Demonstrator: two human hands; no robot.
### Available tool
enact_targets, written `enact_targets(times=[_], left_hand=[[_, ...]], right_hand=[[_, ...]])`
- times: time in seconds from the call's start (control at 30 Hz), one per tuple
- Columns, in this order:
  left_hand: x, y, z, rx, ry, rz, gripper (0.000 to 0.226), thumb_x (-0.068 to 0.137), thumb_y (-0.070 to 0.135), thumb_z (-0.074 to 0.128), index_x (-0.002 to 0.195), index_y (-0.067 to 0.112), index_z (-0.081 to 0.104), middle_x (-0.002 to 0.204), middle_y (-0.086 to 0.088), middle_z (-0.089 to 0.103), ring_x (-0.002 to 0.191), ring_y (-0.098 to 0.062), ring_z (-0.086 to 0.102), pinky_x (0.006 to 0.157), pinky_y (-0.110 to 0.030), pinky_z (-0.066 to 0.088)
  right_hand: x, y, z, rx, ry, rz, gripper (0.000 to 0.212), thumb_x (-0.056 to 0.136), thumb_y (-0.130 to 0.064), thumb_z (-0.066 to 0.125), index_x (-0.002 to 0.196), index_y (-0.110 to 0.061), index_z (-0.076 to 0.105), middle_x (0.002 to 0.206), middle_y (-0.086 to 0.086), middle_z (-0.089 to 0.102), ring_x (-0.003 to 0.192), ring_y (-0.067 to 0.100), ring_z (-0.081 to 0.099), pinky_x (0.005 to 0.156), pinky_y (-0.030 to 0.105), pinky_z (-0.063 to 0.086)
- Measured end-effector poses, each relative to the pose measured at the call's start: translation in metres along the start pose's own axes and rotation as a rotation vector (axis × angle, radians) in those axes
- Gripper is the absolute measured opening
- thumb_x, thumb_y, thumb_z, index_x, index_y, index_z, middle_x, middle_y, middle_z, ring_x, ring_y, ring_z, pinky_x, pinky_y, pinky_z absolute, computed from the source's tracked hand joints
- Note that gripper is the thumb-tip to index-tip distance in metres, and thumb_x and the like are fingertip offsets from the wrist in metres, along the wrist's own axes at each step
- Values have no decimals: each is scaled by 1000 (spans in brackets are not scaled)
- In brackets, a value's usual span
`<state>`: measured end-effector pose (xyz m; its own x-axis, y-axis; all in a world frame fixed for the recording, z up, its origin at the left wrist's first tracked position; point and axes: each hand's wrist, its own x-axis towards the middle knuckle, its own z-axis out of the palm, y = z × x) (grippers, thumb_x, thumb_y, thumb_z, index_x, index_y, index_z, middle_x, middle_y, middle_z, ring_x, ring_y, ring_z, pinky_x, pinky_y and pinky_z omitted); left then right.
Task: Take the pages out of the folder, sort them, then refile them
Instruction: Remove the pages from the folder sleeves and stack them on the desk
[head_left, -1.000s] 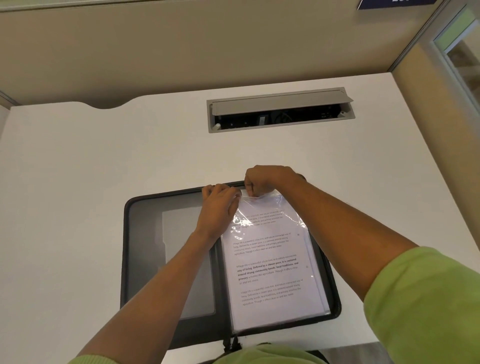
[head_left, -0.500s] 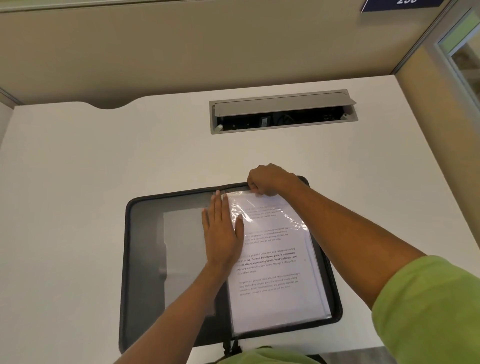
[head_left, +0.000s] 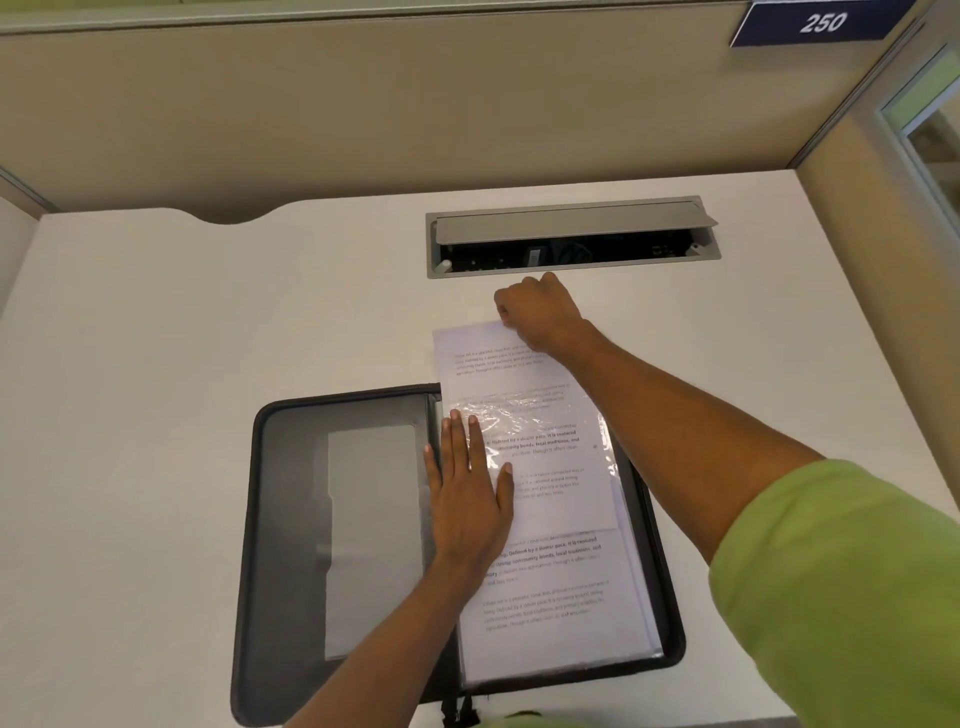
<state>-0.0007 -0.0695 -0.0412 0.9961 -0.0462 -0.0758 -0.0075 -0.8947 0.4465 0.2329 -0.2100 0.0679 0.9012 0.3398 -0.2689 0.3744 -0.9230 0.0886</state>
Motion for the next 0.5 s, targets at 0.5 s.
enact_targets(times=[0.5], left_hand=[[1,-1,5,46,21,13,76,109,53,27,167,16,-6,175,-5,-11,162,-20,-12,131,-50,-2]], right_hand=[[27,40,-143,119,452,-37,23,91,2,55,92,-20,61,89,3,69,84,26,58,96,39,37]])
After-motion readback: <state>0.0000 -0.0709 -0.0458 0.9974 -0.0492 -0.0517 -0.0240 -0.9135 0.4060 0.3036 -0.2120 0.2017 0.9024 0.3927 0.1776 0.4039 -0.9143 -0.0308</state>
